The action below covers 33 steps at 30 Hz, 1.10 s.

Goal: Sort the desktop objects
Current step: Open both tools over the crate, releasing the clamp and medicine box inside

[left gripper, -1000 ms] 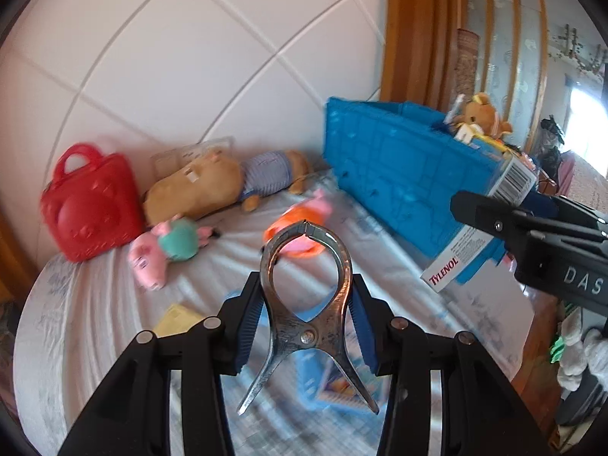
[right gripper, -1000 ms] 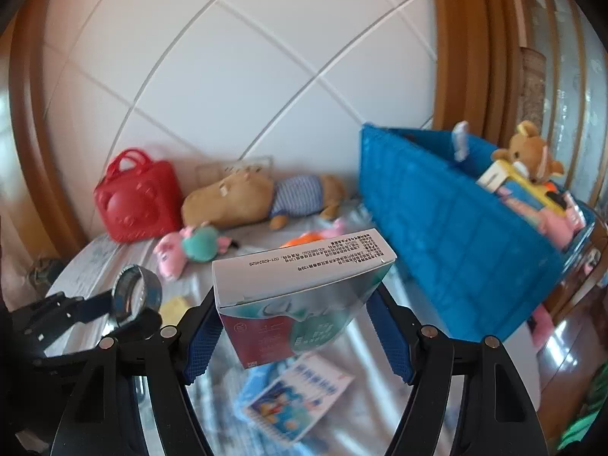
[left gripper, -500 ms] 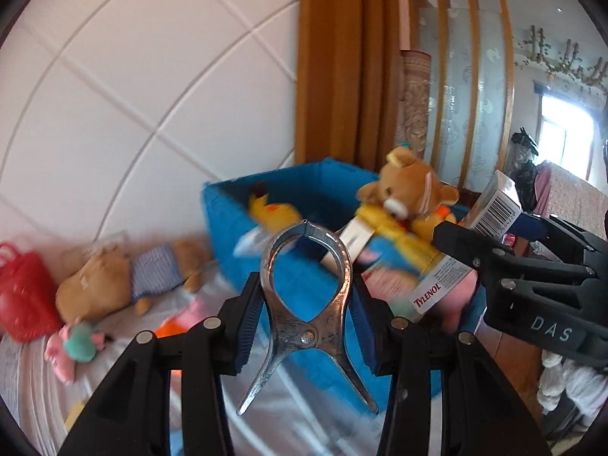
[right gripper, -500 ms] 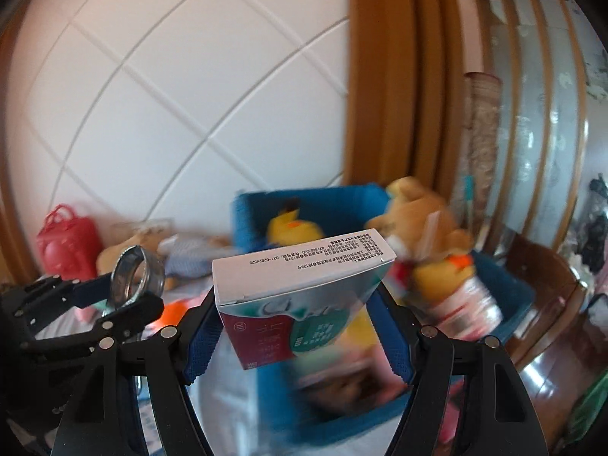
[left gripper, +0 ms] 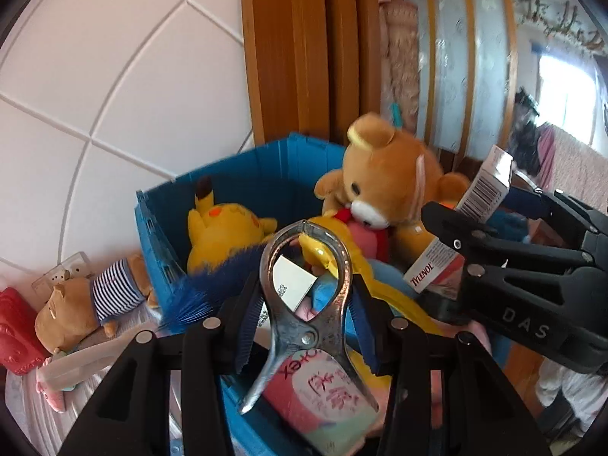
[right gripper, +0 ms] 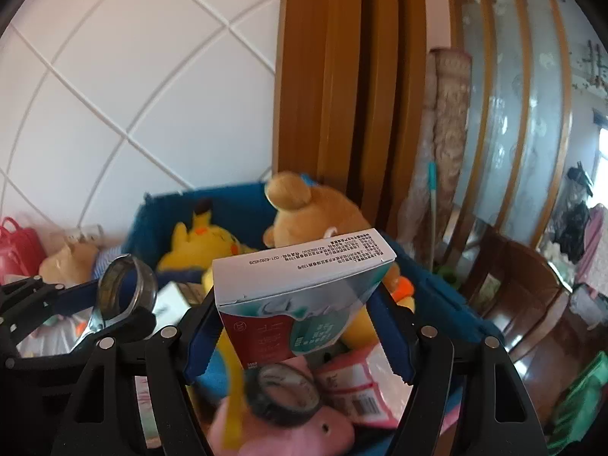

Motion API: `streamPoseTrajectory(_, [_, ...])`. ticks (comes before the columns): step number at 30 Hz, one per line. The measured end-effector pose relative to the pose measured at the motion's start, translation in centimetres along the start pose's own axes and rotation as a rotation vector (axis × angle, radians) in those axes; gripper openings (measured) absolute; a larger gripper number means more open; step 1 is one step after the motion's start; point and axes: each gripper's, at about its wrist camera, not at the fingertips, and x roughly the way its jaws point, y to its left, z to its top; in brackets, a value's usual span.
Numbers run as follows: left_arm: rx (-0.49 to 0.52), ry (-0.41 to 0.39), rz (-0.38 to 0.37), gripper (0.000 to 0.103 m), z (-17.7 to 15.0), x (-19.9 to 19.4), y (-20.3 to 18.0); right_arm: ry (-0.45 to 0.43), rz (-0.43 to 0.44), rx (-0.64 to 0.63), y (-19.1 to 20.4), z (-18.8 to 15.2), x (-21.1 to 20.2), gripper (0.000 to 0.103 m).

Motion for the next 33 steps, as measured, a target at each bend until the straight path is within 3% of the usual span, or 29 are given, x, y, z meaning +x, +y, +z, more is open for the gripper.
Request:
streamPoseTrajectory(2, [0.0,0.015,0.004,0.047,-0.2,0.8,0.2,0.045,0.006,-0.009,-0.1,-0.2,2.1,0.073])
streamPoseTrajectory(6, [-0.002,0.022,0.035,0.079,-0.4,2.0,0.6,0.066,0.017,0.001,-0.5,-0.6,4.4,0.074])
streamPoseTrajectory(7, [-0.002,0.021,0.039,0.08,-0.5,2.1,0.7,0.068,0.017,0.003,-0.7,-0.6,4.9,0.076])
streamPoseTrajectory(9, [-0.005,0.021,0.046,0.08,-0.7,2.3,0.9,0.075,0.015,0.005,-0.8,-0.6,5.6,0.077])
streamPoseTrajectory(12, [-0.009,0.03,0.049,0.08,-1.0,2.8,1.1,0.083,0.025,0.017,-1.0,-0.8,6.5,0.092])
streamPoseTrajectory(16, [-0.015,0.037,0.051,0.08,-1.7,2.7,1.2,0.077,0.035,0.024,-1.0,-0.9,6.7,0.1])
streamPoseTrajectory(33, [-0.064,0.057,0.074,0.08,-4.0,1.2,0.6,0.03,0.018,0.028,-2.4,-2.1,1.9,0.103])
